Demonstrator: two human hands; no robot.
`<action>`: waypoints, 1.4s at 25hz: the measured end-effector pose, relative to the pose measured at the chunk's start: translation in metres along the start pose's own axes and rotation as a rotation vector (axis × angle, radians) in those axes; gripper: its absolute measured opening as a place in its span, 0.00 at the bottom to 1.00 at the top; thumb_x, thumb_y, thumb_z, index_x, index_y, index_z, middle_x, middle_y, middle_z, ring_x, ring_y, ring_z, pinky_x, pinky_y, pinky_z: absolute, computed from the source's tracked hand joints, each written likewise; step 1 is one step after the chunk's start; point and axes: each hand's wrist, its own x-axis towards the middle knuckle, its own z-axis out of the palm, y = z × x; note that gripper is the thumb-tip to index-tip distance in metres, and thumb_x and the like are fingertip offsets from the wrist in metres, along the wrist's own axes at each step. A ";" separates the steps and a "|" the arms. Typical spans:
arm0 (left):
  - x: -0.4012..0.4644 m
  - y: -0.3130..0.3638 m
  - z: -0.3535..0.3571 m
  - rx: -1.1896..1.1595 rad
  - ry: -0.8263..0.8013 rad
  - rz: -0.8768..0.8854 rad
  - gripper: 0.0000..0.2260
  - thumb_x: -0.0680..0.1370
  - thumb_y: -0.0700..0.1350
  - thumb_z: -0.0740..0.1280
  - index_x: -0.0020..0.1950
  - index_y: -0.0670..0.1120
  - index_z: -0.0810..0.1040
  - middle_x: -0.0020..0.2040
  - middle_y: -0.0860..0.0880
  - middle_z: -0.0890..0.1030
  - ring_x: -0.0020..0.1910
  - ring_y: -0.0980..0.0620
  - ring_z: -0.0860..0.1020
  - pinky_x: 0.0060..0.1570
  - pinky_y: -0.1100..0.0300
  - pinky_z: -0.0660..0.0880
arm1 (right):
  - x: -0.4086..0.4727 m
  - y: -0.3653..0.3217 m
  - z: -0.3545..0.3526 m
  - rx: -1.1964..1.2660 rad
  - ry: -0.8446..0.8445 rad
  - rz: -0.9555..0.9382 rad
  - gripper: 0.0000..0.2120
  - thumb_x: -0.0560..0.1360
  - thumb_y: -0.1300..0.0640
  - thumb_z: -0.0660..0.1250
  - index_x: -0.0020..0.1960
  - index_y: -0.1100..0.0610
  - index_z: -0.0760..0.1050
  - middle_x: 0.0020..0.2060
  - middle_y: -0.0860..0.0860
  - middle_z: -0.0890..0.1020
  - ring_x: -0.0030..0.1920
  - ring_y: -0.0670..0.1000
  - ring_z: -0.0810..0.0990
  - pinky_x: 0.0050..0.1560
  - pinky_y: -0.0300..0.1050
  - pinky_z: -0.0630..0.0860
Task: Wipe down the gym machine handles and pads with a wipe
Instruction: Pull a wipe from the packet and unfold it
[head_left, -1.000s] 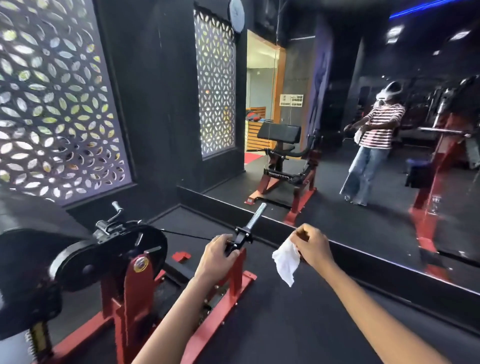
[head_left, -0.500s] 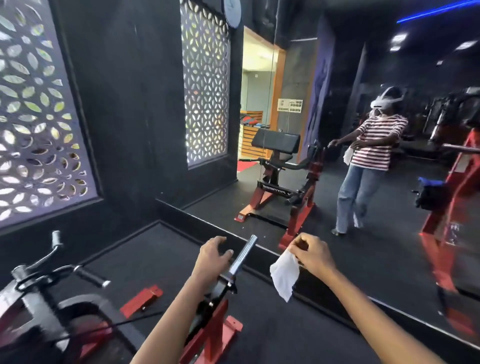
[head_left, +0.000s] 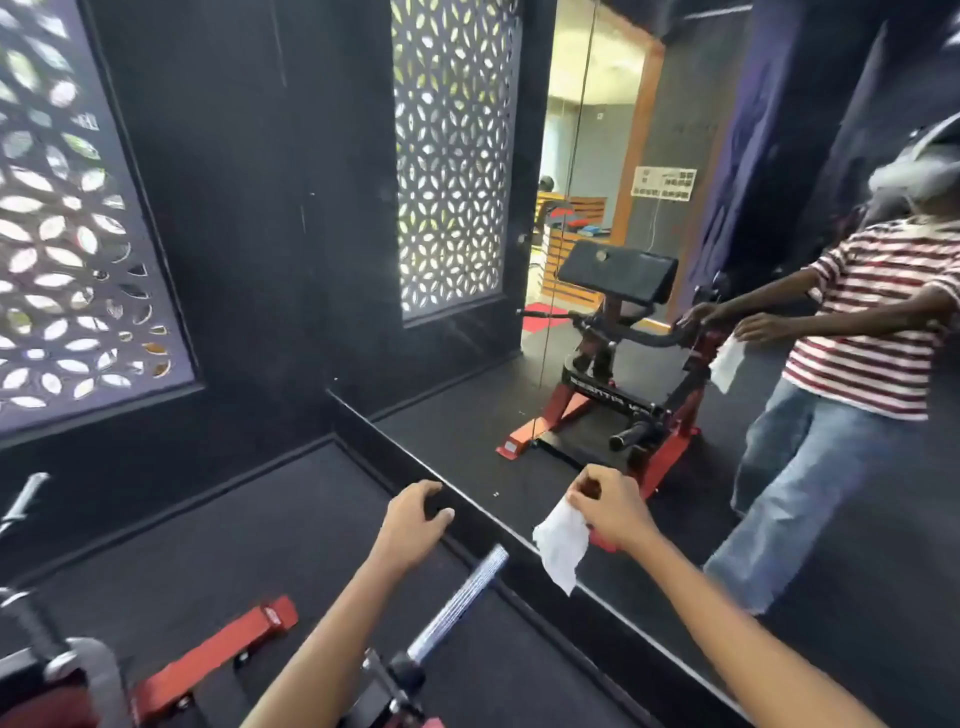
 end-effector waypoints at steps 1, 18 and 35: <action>0.017 0.004 0.009 0.006 0.020 -0.007 0.17 0.75 0.42 0.69 0.63 0.43 0.75 0.61 0.48 0.78 0.61 0.51 0.74 0.58 0.67 0.64 | 0.026 0.006 -0.001 -0.011 -0.036 -0.025 0.04 0.69 0.61 0.67 0.35 0.56 0.76 0.31 0.49 0.81 0.33 0.50 0.78 0.41 0.50 0.78; 0.340 -0.053 0.037 -0.001 0.429 -0.336 0.18 0.74 0.42 0.70 0.63 0.42 0.75 0.60 0.47 0.78 0.61 0.51 0.75 0.61 0.65 0.66 | 0.452 -0.026 0.108 0.091 -0.477 -0.377 0.03 0.71 0.60 0.68 0.39 0.57 0.77 0.31 0.48 0.80 0.34 0.46 0.77 0.33 0.30 0.70; 0.255 -0.089 -0.100 0.224 1.243 -0.887 0.21 0.72 0.49 0.73 0.63 0.48 0.76 0.58 0.56 0.76 0.57 0.61 0.72 0.56 0.66 0.67 | 0.391 -0.313 0.372 0.346 -1.490 -1.180 0.08 0.70 0.57 0.73 0.36 0.56 0.77 0.28 0.48 0.79 0.29 0.43 0.74 0.30 0.34 0.70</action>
